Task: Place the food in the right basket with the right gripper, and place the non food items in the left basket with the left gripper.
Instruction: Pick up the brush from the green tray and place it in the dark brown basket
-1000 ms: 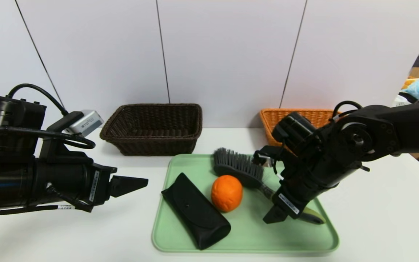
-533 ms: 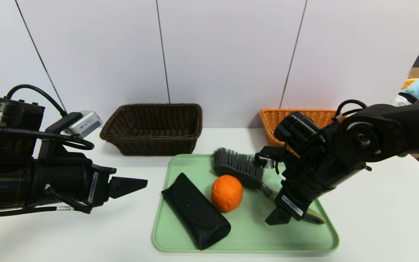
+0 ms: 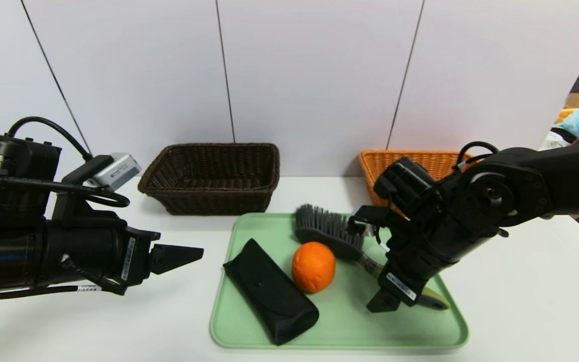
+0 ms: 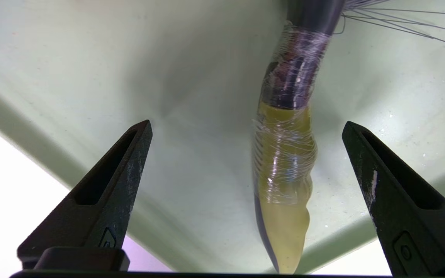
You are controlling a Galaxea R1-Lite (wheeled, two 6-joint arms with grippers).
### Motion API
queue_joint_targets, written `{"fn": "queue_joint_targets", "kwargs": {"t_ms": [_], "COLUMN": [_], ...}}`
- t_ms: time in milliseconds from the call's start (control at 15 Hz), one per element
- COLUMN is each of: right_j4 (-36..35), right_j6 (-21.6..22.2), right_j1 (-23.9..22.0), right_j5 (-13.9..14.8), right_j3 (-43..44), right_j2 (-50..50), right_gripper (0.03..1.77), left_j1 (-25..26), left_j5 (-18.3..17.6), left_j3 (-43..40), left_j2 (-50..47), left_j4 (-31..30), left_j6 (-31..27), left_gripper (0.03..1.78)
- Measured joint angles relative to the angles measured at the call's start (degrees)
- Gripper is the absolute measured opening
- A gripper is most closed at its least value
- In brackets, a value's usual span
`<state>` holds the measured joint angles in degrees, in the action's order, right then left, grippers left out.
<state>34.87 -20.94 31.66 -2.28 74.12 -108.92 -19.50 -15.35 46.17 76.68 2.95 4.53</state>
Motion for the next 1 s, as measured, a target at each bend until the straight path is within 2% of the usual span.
{"fn": "queue_joint_targets", "kwargs": {"t_ms": [533,600,800,1000], "right_j4": [0.0,0.0,-0.06,-0.02], "right_j6": [-0.02,-0.05,0.0,0.05], "right_j1": [0.12,0.12,0.12,0.15], "right_j5": [0.28,0.3,0.35,0.09], "right_j3": [-0.06,-0.06,-0.06,-0.09], "right_j2": [-0.32,-0.39,-0.5,-0.52], "right_gripper": [1.7,1.61,1.12,0.79], "left_j1": [0.0,-0.01,-0.01,-0.01], "left_j5": [-0.02,-0.02,-0.05,-0.02], "left_j3": [-0.02,-0.02,-0.11,-0.11], "left_j2": [-0.05,-0.06,-0.13,-0.16], "left_j4": [0.02,0.02,0.02,0.02], "left_j6": [-0.02,0.0,-0.02,0.0], "left_gripper": [1.69,1.69,1.69,1.69]}}
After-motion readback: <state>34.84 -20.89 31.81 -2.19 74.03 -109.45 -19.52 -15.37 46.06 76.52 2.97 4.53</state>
